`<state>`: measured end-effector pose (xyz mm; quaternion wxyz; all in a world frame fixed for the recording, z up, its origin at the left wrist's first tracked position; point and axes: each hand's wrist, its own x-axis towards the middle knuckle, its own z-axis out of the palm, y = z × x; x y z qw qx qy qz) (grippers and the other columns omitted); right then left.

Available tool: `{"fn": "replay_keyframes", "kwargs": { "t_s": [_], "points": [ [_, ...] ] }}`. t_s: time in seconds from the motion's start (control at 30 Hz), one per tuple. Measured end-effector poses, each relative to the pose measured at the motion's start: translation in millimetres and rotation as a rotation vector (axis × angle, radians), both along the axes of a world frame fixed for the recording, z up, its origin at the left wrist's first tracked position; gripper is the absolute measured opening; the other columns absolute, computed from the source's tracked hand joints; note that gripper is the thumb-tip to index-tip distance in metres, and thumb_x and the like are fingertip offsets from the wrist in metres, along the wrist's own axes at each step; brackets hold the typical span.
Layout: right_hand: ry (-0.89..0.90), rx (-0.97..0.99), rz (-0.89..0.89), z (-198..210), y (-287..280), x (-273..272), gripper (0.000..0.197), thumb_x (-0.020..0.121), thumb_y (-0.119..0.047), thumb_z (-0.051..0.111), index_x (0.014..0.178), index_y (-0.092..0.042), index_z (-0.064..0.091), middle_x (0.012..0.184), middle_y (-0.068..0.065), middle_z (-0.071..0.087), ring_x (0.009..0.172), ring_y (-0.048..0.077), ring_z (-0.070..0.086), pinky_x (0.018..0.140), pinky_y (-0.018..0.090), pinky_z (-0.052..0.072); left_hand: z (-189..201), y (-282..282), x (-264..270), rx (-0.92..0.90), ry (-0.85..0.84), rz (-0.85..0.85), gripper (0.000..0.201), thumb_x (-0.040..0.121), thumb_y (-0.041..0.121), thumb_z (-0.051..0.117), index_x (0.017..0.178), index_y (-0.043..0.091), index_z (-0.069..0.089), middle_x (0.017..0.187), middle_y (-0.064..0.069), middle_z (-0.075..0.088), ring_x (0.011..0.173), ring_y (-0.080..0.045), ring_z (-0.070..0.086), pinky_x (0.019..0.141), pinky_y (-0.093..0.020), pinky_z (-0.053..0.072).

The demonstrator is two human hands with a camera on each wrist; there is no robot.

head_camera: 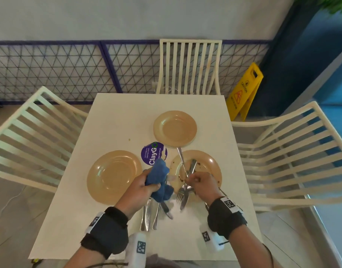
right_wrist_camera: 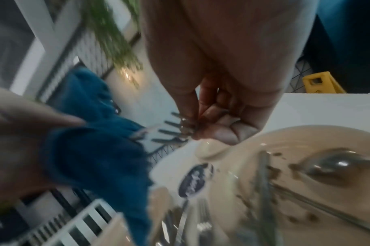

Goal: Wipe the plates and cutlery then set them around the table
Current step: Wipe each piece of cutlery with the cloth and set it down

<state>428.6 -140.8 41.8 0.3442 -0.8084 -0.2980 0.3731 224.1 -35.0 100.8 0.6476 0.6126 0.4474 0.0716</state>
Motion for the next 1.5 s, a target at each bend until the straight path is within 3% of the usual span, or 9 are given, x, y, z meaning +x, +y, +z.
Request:
{"fn": "replay_keyframes", "kwargs": {
  "t_s": [0.23,0.47,0.53,0.6,0.83,0.97,1.1,1.27,1.5],
  "points": [
    [0.056,0.234,0.078,54.0,-15.0,-10.2,0.015,0.087,-0.007,0.064,0.073,-0.004,0.067,0.07,0.017,0.064,0.061,0.016,0.055,0.063,0.044,0.054,4.6,-34.0,75.2,-0.092,-0.133,0.151,0.024,0.099,0.022,0.062,0.119,0.011,0.068,0.107,-0.011,0.077,0.102,-0.028,0.073,0.096,-0.051,0.057],
    [0.113,0.27,0.129,77.0,-47.8,-6.8,0.013,0.089,-0.023,0.074,0.082,-0.012,0.073,0.068,-0.005,0.063,0.06,0.004,0.053,0.062,0.02,0.049,39.8,-14.7,100.6,-0.161,-0.342,0.359,0.019,0.097,0.013,0.063,0.105,0.0,0.073,0.106,-0.018,0.076,0.093,-0.03,0.074,0.082,-0.041,0.06],
    [0.086,0.295,0.091,80.7,-45.1,-0.8,0.013,0.089,-0.02,0.074,0.081,-0.01,0.073,0.067,-0.006,0.062,0.061,0.005,0.054,0.063,0.028,0.052,40.2,-30.5,103.9,-0.174,-0.342,0.324,0.02,0.097,0.014,0.063,0.109,0.001,0.072,0.105,-0.015,0.077,0.093,-0.028,0.075,0.077,-0.037,0.06],
    [0.064,0.294,0.082,82.9,-46.4,2.6,0.013,0.088,-0.018,0.074,0.079,-0.01,0.071,0.064,-0.009,0.06,0.06,0.005,0.054,0.068,0.037,0.056,35.3,-47.6,104.7,-0.176,-0.324,0.285,0.021,0.097,0.015,0.062,0.112,0.002,0.071,0.107,-0.014,0.077,0.099,-0.029,0.075,0.083,-0.04,0.058],
    [0.115,0.337,0.159,89.2,-76.1,-5.4,0.012,0.089,-0.019,0.074,0.077,-0.021,0.074,0.072,-0.006,0.065,0.066,0.003,0.057,0.069,0.025,0.053,40.4,-16.7,94.4,-0.083,-0.371,0.461,0.033,0.094,0.022,0.067,0.114,-0.004,0.07,0.113,-0.024,0.073,0.108,-0.042,0.07,0.101,-0.057,0.052],
    [0.056,0.319,0.093,91.8,-58.7,-3.5,0.011,0.088,-0.02,0.074,0.08,-0.013,0.075,0.076,0.007,0.07,0.064,0.006,0.058,0.068,0.029,0.053,43.2,-52.7,91.4,-0.137,-0.38,0.367,0.026,0.098,0.016,0.061,0.117,-0.001,0.068,0.113,-0.018,0.075,0.107,-0.034,0.072,0.093,-0.044,0.058],
    [0.084,0.258,0.12,88.9,-51.5,-5.5,0.009,0.084,-0.02,0.077,0.075,-0.02,0.076,0.072,-0.002,0.072,0.066,0.009,0.065,0.073,0.034,0.059,37.6,-72.0,81.3,-0.109,-0.347,0.308,0.024,0.101,0.015,0.058,0.119,0.003,0.069,0.112,-0.016,0.075,0.107,-0.032,0.072,0.099,-0.047,0.054],
    [0.171,0.334,-0.052,112.2,-56.0,15.1,0.012,0.093,-0.022,0.067,0.089,-0.018,0.077,0.076,-0.002,0.072,0.066,0.01,0.063,0.063,0.022,0.053,42.5,-63.2,58.9,0.148,-0.225,0.13,0.015,0.094,0.019,0.068,0.105,0.009,0.073,0.097,-0.009,0.078,0.096,-0.025,0.074,0.085,-0.035,0.061],
    [0.264,0.363,-0.03,128.5,-19.3,8.2,0.027,0.1,-0.027,0.057,0.109,-0.009,0.075,0.104,0.008,0.076,0.1,0.025,0.07,0.088,0.044,0.057,49.1,-64.1,51.3,0.301,-0.124,-0.166,0.014,0.096,0.008,0.061,0.097,0.019,0.07,0.09,-0.003,0.076,0.084,-0.013,0.074,0.075,-0.027,0.06]
  ]
}}
